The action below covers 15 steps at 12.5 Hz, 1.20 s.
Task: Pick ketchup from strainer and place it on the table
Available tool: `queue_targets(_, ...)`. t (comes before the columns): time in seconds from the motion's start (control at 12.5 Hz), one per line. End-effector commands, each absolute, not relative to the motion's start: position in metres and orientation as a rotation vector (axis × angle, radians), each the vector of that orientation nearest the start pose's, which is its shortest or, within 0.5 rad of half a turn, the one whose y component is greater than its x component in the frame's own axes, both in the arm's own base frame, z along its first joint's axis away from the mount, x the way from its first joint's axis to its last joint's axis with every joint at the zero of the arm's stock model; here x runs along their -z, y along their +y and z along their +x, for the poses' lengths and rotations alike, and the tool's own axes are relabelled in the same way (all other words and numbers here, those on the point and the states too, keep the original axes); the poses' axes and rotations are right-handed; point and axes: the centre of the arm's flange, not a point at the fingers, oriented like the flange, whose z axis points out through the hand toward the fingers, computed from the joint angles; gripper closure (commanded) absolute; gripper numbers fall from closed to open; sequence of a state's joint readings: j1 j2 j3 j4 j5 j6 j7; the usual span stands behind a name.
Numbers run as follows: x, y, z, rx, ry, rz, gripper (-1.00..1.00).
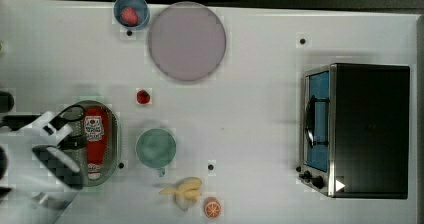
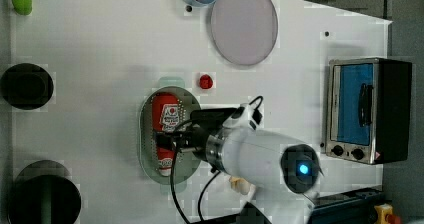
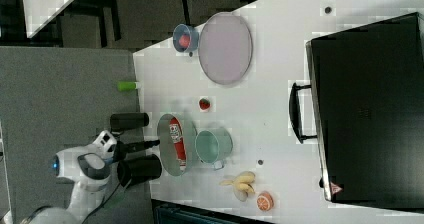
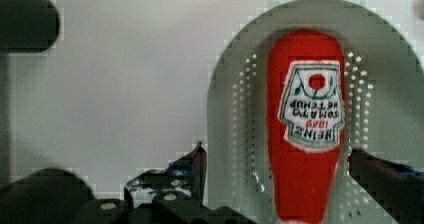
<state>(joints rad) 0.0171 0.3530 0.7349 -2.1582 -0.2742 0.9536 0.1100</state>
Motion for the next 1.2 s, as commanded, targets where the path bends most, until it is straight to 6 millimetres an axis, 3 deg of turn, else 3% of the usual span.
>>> queue_targets(0.08,-0.244,0.376,0.428,0.004,0.109,-3.022,-1.00)
queue_targets(0.64,-0.173,0.377,0.436,-0.059,0.138,-3.030,-1.00)
queue_targets(0.72,-0.165,0.377,0.438,-0.074,0.149,-3.031,-0.91)
queue_targets(0.8,-0.160,0.376,0.439,-0.082,0.155,-3.033,-0.68)
queue_targets(0.96,-0.162,0.378,0.440,-0.076,0.153,-3.031,-0.21)
queue_targets(1.2,-0.193,0.384,0.440,-0.007,0.123,-3.043,-0.21)
